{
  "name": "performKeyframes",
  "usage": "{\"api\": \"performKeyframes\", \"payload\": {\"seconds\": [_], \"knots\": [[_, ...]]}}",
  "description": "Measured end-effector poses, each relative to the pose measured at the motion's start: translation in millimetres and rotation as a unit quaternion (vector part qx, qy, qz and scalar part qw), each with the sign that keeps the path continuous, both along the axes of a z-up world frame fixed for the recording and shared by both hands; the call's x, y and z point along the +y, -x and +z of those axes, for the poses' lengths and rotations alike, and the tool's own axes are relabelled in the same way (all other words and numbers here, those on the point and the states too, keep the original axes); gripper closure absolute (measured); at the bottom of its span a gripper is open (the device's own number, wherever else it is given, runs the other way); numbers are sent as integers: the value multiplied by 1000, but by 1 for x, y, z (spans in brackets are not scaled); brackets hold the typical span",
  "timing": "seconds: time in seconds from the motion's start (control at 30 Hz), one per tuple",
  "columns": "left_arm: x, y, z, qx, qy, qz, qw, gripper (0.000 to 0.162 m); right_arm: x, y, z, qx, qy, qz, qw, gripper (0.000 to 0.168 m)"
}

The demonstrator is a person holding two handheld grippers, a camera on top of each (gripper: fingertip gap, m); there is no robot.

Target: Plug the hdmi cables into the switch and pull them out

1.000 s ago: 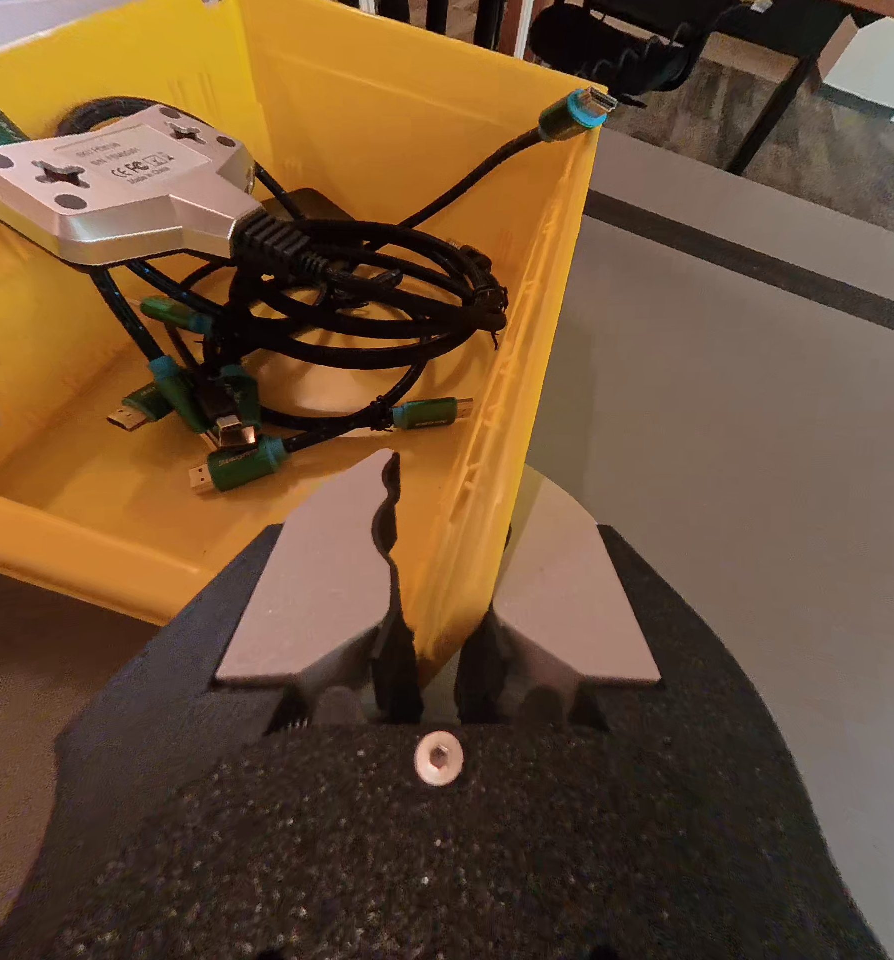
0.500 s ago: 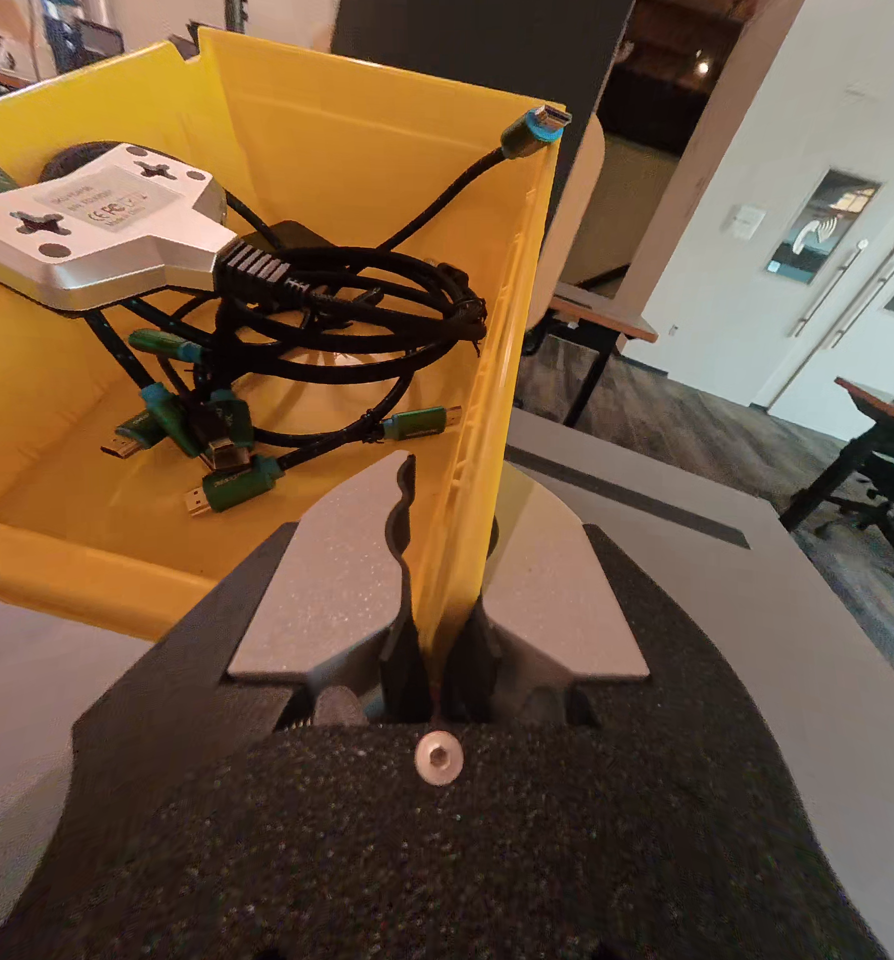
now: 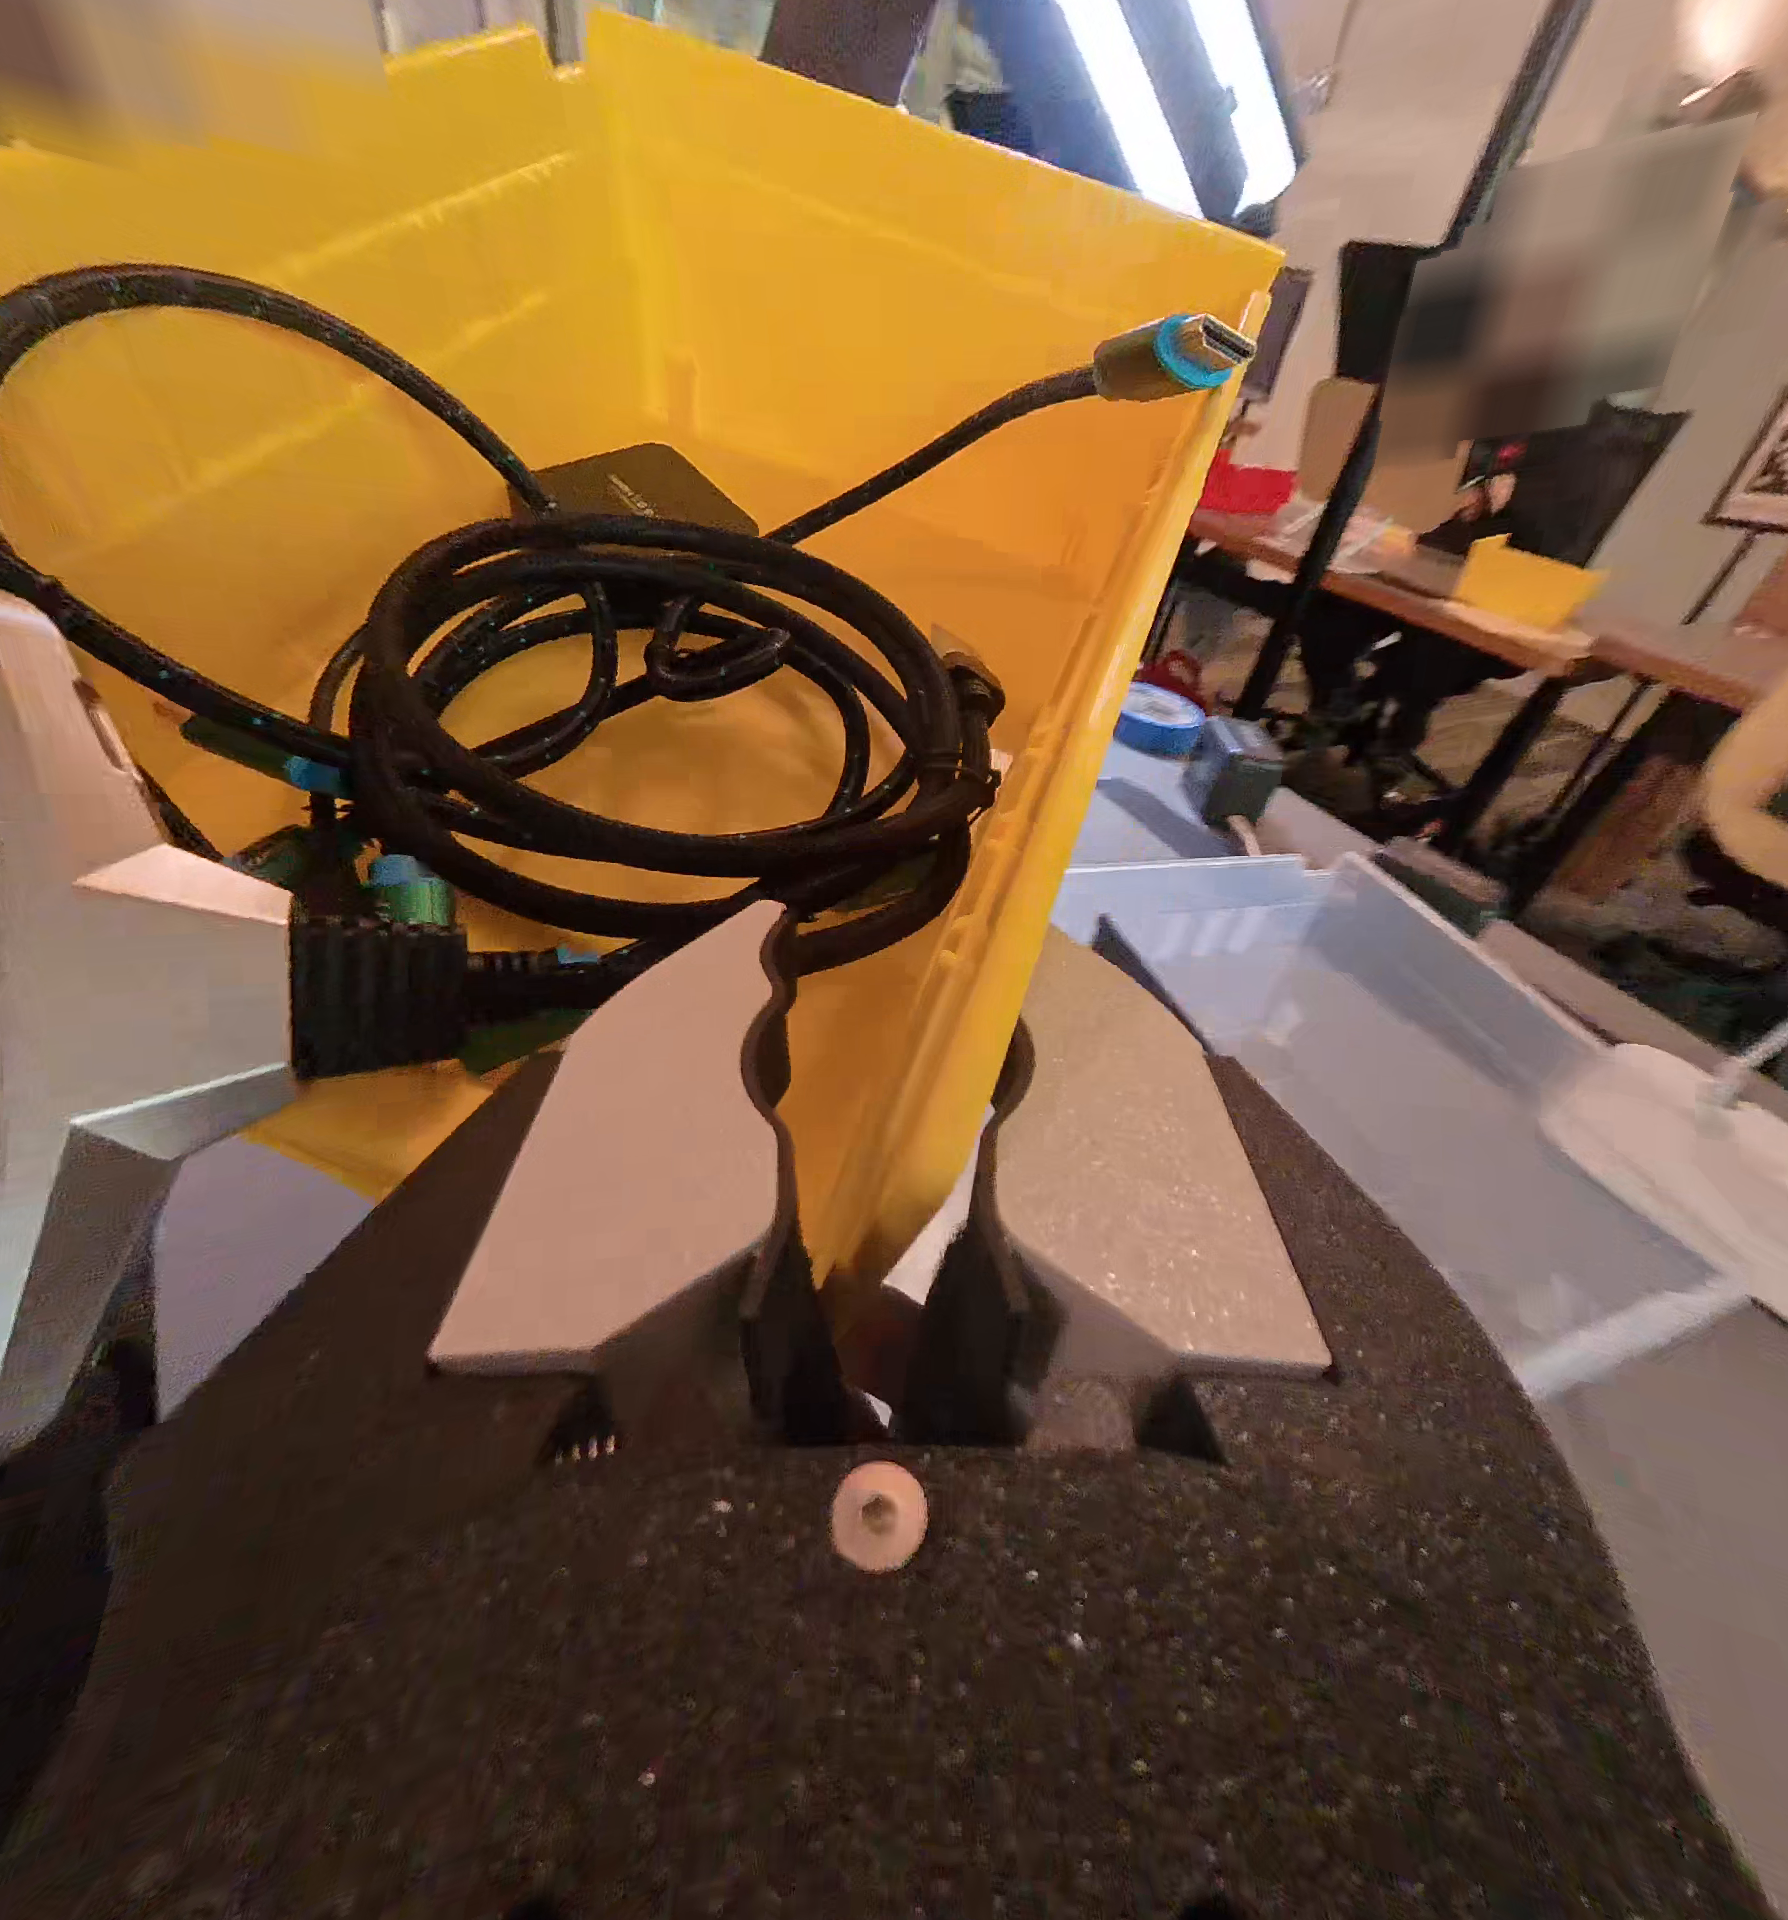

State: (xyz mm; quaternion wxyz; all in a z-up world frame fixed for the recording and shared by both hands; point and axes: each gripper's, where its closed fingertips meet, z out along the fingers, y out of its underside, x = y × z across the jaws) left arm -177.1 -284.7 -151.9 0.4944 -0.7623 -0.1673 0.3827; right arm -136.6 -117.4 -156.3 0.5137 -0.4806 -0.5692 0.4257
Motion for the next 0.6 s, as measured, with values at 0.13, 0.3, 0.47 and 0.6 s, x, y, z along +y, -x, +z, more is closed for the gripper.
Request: {"api": "performKeyframes", "payload": {"seconds": [0.13, 0.3, 0.47, 0.6], "knots": [[-46, 40, -31, -34, 33, 86, 995, 142, -43, 54, -46, -64, 43, 49, 996, 135], [-53, 89, -84, -63, 31, 106, 992, 149, -51, 93, -103, -143, 60, 39, 987, 133], [-45, 121, -116, -103, -37, 104, 989, 152, -59, 98, -126, -166, 24, 73, 983, 103], [-31, 134, -132, -158, -62, 89, 981, 141, -68, 85, -122, -165, 10, 116, 979, 80]]}}
